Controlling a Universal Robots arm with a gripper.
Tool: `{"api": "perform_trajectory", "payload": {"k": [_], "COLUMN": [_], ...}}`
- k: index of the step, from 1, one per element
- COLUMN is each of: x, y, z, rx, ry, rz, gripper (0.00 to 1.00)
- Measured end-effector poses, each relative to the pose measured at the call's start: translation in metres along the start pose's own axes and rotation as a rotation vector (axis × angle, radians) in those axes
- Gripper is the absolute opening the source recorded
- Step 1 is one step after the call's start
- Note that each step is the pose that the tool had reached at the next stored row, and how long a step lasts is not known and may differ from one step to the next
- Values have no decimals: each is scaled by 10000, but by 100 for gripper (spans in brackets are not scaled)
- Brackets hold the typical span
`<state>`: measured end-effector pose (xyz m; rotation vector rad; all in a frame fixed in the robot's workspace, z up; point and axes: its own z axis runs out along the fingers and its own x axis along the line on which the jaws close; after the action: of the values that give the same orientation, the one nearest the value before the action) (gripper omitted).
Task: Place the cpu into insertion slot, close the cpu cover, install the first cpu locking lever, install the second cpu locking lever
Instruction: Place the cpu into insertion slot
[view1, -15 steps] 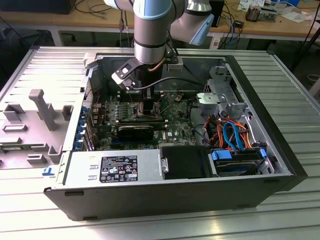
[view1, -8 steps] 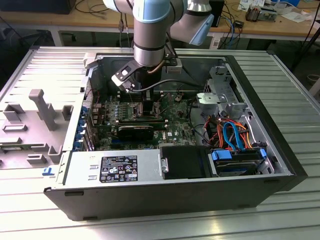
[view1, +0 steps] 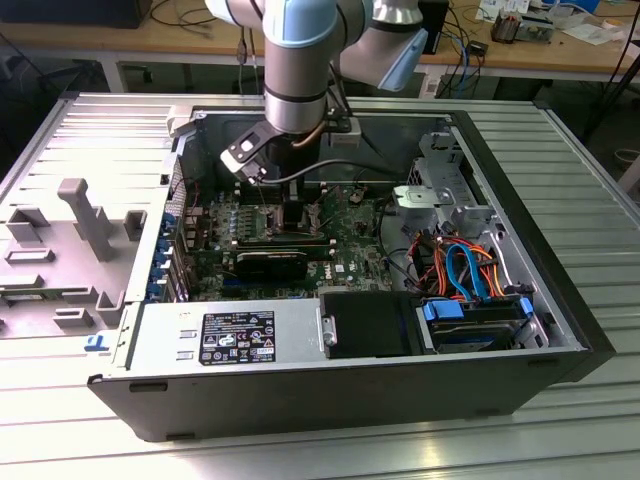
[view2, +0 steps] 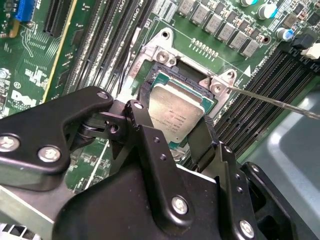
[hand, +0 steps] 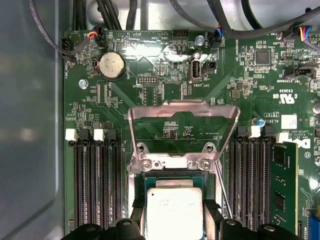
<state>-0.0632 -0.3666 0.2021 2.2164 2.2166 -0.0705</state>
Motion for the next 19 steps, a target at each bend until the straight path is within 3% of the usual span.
{"api": "perform_trajectory", "payload": {"k": [9, 15, 19], "x": [1, 2, 2], "y": [-5, -4, -6], "z": [33, 37, 37], "rx": [1, 0, 0], "ry": [-1, -61, -64], "rz": [13, 15, 50], "gripper": [54, 54, 54]}}
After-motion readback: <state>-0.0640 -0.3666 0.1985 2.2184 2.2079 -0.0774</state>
